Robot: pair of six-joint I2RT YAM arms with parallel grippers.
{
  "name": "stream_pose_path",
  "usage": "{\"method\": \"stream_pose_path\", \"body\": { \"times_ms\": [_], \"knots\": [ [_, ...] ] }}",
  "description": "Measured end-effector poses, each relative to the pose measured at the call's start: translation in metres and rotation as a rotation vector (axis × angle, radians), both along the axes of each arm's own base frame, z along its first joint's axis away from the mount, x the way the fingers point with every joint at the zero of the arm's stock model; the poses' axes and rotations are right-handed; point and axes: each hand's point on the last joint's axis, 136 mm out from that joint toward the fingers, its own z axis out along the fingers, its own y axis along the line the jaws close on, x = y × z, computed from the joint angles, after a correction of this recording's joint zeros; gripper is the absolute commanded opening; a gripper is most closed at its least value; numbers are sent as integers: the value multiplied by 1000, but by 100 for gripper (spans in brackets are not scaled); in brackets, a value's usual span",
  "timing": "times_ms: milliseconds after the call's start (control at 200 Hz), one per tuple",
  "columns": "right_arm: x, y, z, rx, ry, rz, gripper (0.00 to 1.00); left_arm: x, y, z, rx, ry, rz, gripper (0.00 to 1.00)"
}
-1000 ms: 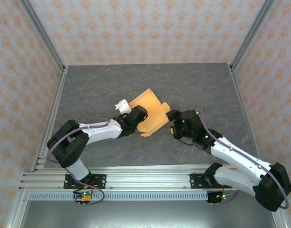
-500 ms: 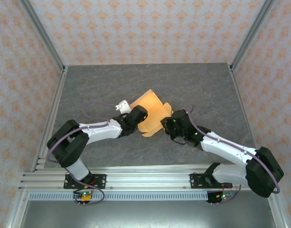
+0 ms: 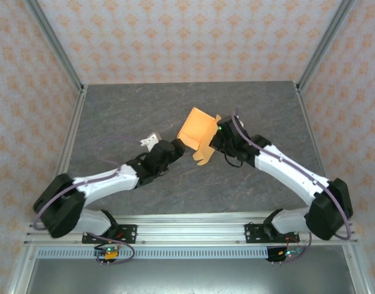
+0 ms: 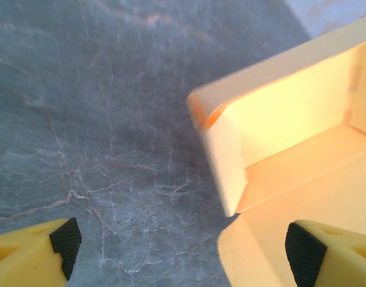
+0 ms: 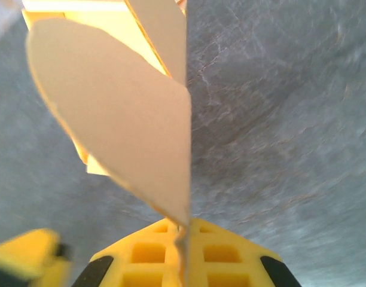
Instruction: Fold the paper box
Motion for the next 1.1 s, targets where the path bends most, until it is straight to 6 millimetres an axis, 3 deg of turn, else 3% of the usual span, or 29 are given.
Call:
{"method": "stream_pose_path", "body": {
  "times_ms": [180, 325, 465, 706, 946, 1101],
  "knots": [
    [9, -5, 5, -291, 14, 223, 1, -12, 46, 62, 33, -161, 38, 95],
    [-2, -12, 8, -457, 6, 449, 0, -14, 80, 80, 109, -205, 65, 95],
    [-5, -18, 11, -620, -39, 661, 0, -13, 87, 68, 165, -160, 37, 95],
    [2, -21, 19, -910, -162, 1010, 0, -8, 67, 26, 198, -46, -70, 95],
    [7, 6, 1, -1069, -253, 1360, 4, 0, 49, -4, 175, 5, -144, 95],
    [10, 19, -11, -1114, -289, 1484, 4, 6, 22, -19, 116, 9, -247, 93]
  ]
}}
